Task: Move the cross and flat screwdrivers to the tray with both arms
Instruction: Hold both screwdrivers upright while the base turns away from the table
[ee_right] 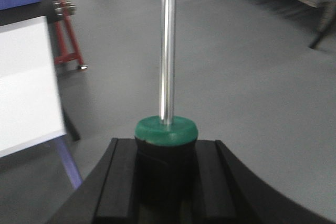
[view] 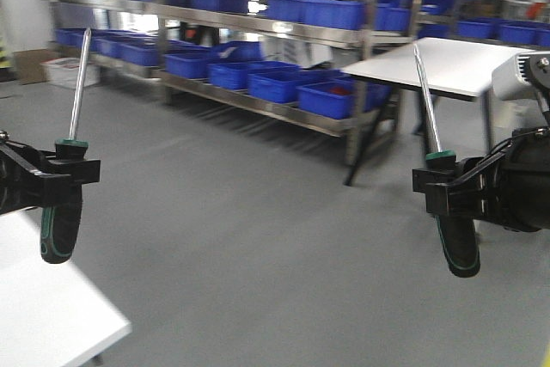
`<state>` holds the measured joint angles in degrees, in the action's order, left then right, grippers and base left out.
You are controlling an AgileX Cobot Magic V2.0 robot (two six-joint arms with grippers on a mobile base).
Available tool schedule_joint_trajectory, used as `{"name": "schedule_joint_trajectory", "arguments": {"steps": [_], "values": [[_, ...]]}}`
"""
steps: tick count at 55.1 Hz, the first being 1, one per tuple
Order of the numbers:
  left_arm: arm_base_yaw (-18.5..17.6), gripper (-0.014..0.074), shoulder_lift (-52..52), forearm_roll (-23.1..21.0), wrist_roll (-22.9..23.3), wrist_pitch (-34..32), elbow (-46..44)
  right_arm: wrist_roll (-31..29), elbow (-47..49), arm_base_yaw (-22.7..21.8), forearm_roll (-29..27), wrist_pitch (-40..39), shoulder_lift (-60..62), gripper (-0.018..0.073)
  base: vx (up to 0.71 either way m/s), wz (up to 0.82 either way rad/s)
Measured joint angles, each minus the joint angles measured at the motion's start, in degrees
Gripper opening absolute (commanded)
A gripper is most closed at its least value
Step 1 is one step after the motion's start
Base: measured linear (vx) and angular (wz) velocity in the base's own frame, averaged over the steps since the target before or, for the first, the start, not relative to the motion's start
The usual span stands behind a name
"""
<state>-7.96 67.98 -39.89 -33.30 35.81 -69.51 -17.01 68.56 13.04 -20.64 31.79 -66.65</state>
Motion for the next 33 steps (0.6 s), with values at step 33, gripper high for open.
{"name": "schedule_joint_trajectory", "arguments": {"steps": [33], "values": [[0.0,0.0,0.0,0.0,0.0,0.3,0.0,0.0,0.0,0.0,0.0,0.9,0.0,-0.0008,0.16,-0.63]]}}
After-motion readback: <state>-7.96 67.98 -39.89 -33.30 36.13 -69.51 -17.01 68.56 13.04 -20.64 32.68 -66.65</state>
